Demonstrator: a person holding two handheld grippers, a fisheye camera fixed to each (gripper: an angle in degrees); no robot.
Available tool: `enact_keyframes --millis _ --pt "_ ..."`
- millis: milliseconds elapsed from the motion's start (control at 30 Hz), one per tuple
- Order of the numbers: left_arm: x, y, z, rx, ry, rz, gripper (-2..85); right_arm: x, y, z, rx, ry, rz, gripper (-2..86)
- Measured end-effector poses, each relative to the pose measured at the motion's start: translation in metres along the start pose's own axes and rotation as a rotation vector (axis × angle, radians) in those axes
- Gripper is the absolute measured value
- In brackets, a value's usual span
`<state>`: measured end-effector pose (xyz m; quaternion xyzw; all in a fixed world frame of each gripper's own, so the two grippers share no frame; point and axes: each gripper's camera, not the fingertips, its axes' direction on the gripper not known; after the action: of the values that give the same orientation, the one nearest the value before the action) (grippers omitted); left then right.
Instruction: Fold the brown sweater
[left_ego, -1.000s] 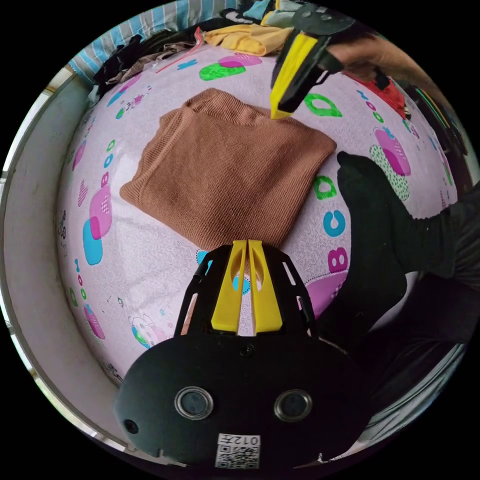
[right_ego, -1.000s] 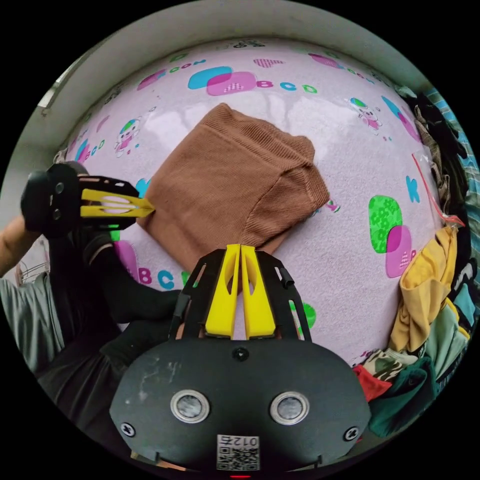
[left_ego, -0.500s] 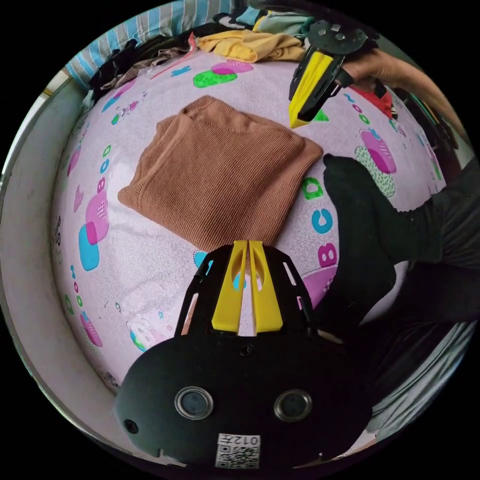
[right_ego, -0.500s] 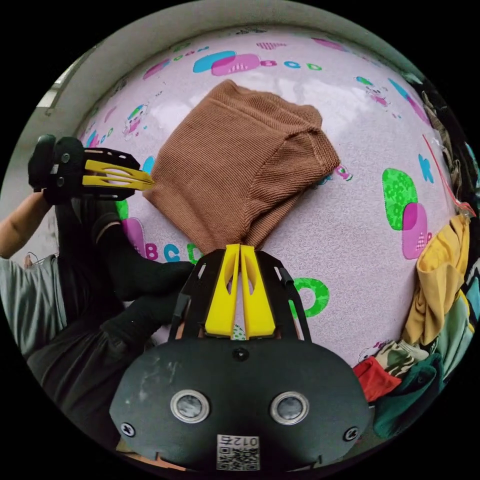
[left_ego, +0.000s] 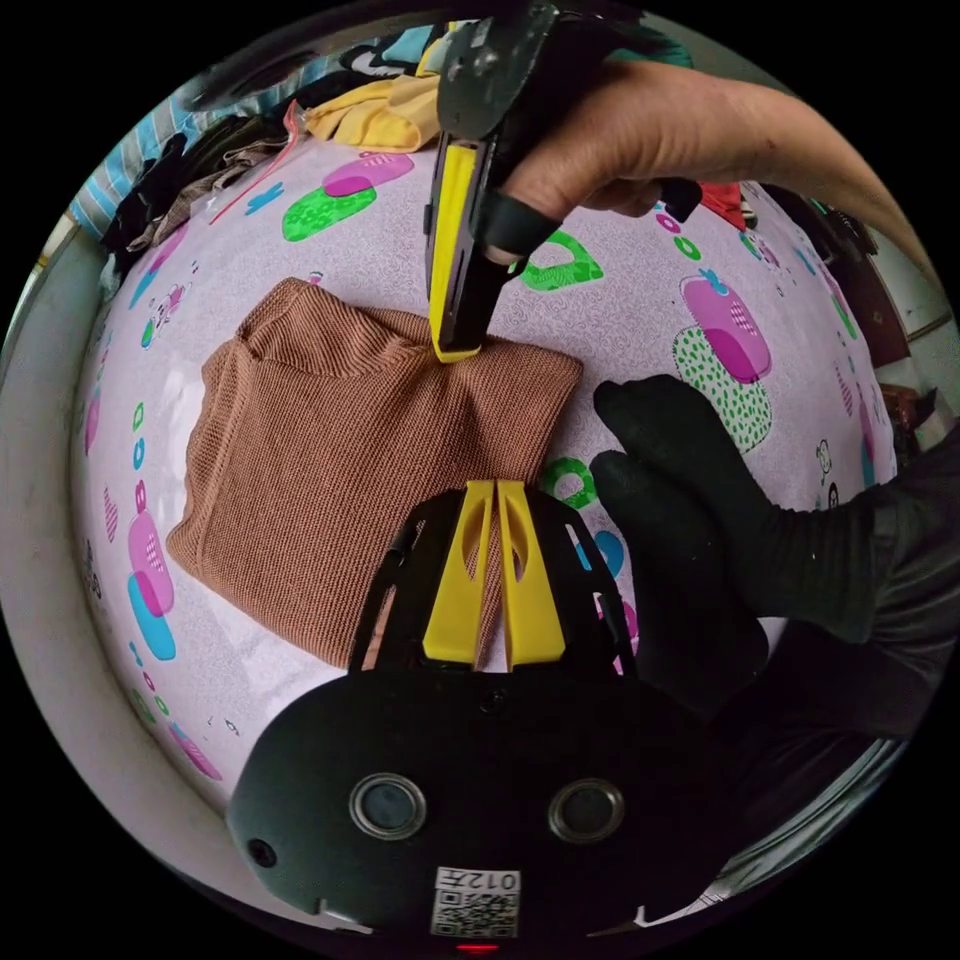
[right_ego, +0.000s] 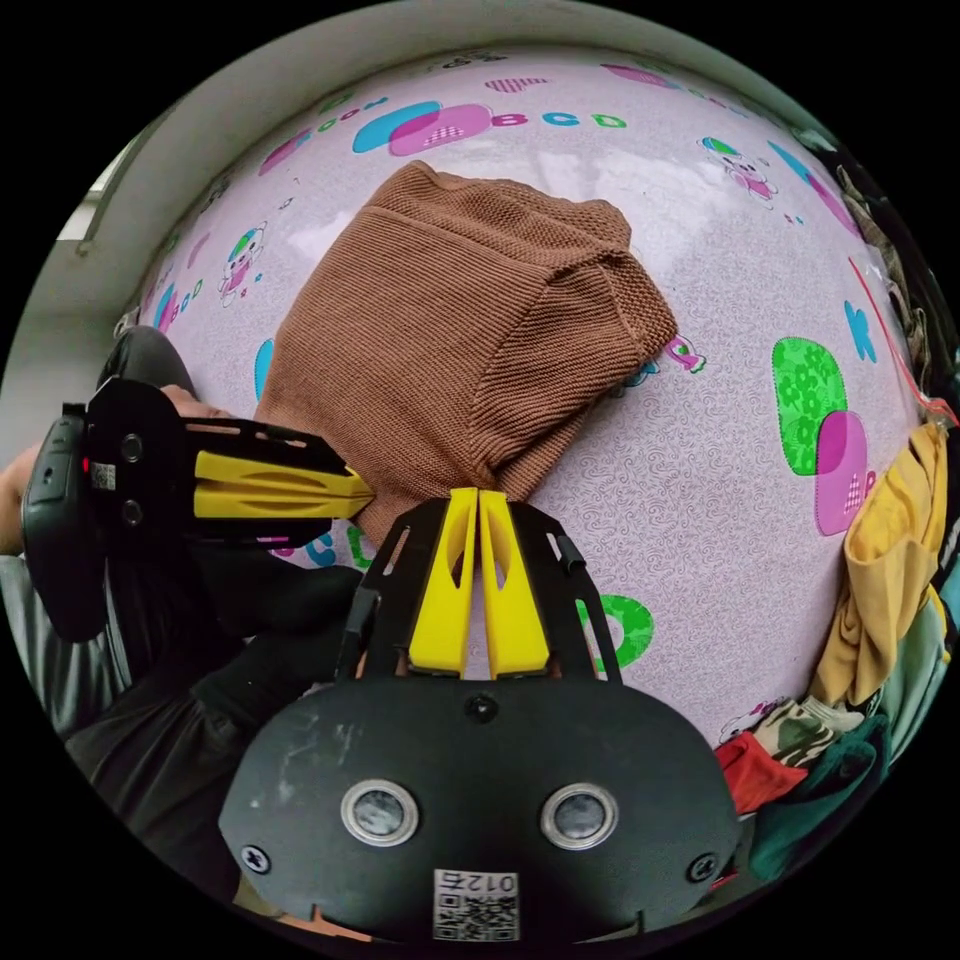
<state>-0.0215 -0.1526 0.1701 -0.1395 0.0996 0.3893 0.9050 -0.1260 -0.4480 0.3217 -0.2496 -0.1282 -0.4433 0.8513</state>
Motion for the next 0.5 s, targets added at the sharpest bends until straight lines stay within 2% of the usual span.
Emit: enact_keyframes --millis 233,400,500 --pt "-0.001 -0.004 0.0 -0.006 0.005 -0.014 0.2 0.01 0.004 -0.009 -0.008 -0.078 0.053 -1.0" --pt "0.003 -0.009 0.0 -0.015 -0.015 -0.004 0.3 0.017 -0.01 -0.056 0.162 -0.012 0.084 -1.0" --pt "0.004 -0.014 0.0 -0.031 -0.019 0.006 0.4 0.018 -0.036 -0.056 0.164 0.047 0.062 -1.0"
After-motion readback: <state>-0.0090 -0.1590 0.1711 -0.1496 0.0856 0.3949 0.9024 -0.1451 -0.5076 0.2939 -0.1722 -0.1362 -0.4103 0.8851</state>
